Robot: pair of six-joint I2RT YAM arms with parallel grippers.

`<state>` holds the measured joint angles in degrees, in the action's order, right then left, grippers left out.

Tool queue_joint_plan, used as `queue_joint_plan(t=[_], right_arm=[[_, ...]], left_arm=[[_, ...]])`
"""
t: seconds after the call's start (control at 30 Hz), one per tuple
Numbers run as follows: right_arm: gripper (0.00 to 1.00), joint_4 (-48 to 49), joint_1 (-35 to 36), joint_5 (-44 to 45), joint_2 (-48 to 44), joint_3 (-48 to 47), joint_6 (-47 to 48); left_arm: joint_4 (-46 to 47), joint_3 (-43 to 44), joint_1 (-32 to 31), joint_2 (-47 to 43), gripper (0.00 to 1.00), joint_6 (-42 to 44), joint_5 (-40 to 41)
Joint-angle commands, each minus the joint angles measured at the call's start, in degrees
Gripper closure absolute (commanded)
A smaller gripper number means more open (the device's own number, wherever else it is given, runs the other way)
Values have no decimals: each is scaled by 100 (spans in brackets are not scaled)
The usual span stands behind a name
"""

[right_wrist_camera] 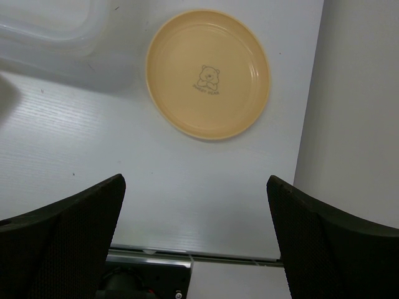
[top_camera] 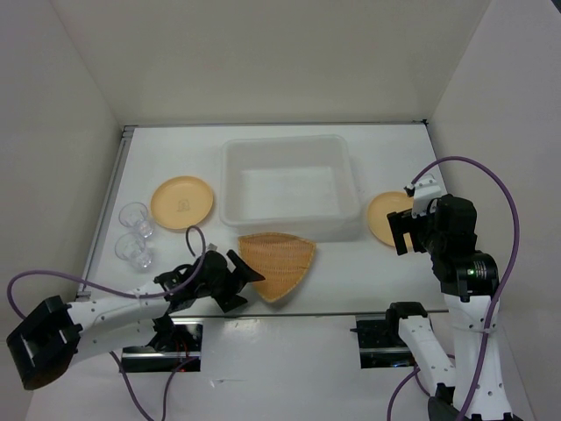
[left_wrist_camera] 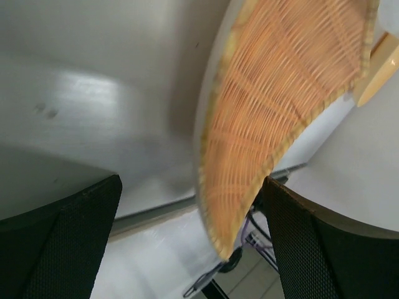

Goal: Place the mixed dishes into the plastic bin

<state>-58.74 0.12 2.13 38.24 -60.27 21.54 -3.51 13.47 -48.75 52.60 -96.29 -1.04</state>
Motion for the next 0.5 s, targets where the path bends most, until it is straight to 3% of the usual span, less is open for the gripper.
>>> queue_joint_plan(t=[0.0, 0.13, 0.47], right_arm=[[2, 152, -21, -55, 17, 50, 26], [2, 152, -21, -55, 17, 50, 26], [2, 152, -21, -3, 17, 50, 26]], left_arm=[[254, 566, 207, 706, 0, 442, 209], [315, 911, 480, 1725, 0, 962, -36], [553, 964, 612, 2149, 0, 1192, -213]])
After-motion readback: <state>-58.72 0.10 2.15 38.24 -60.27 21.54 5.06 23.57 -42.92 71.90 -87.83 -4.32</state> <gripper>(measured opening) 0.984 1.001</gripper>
